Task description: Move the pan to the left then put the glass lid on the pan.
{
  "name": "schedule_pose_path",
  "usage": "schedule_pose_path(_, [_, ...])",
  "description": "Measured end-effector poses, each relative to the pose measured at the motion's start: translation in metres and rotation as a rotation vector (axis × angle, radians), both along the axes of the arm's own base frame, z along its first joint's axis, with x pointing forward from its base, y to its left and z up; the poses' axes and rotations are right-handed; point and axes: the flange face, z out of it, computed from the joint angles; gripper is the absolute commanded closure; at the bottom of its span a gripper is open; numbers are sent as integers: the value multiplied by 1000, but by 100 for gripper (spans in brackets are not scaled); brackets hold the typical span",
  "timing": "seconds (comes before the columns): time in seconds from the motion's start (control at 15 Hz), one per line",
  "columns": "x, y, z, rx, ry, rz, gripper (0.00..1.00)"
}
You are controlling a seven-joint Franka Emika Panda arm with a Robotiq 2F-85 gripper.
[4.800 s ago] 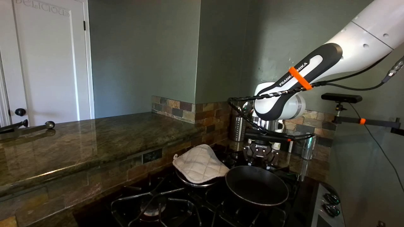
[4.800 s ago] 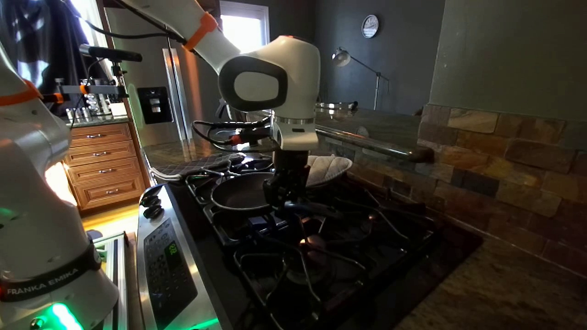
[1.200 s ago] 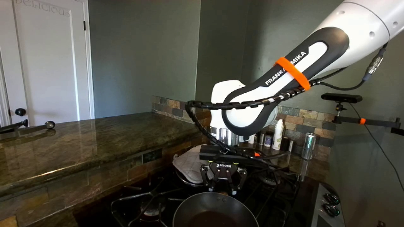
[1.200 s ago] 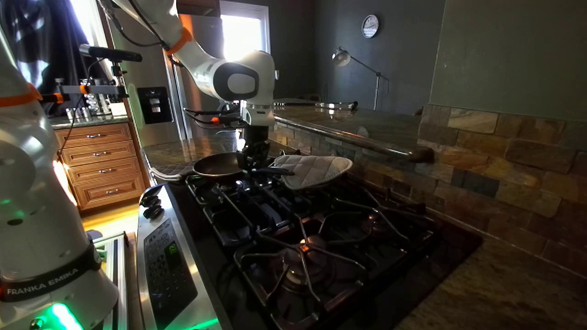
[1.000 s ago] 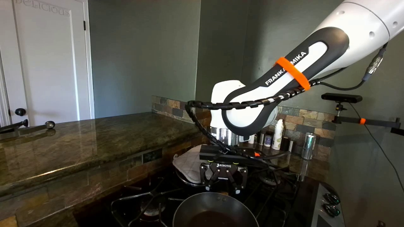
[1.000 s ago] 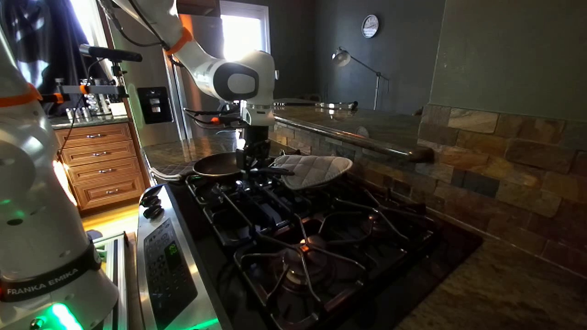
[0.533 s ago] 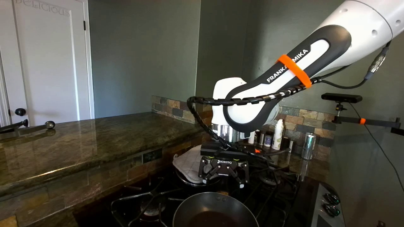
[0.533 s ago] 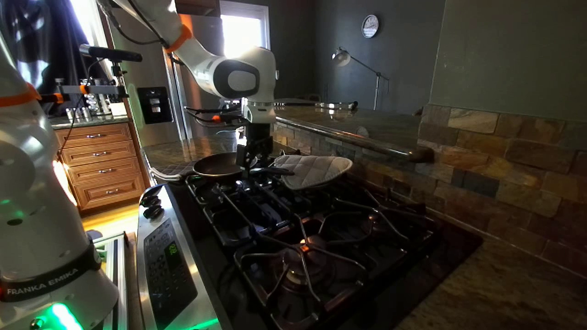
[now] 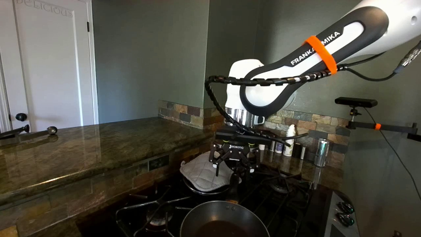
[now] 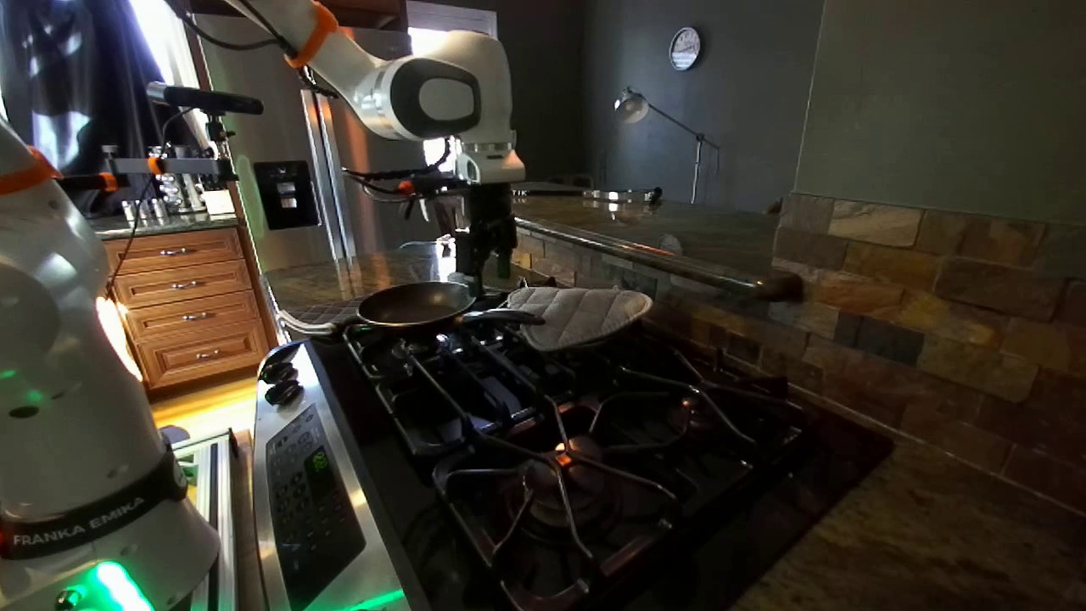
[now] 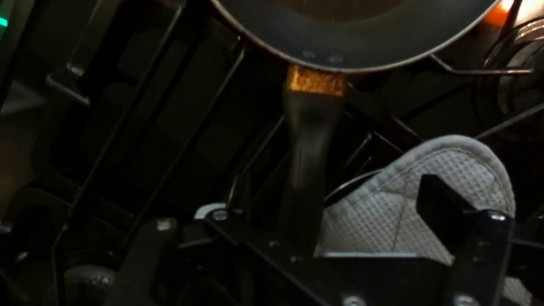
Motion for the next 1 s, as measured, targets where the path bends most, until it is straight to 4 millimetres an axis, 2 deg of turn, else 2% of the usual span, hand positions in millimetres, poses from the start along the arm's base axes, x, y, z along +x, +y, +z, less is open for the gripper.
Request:
schedule_pose_path(0.33, [19, -31, 33, -93, -68, 259, 0])
schedule_pose_path(0.53, [34, -42, 45, -117, -86, 419, 0])
schedule_pose_path(1.0, [37, -44, 44, -120, -90, 433, 0])
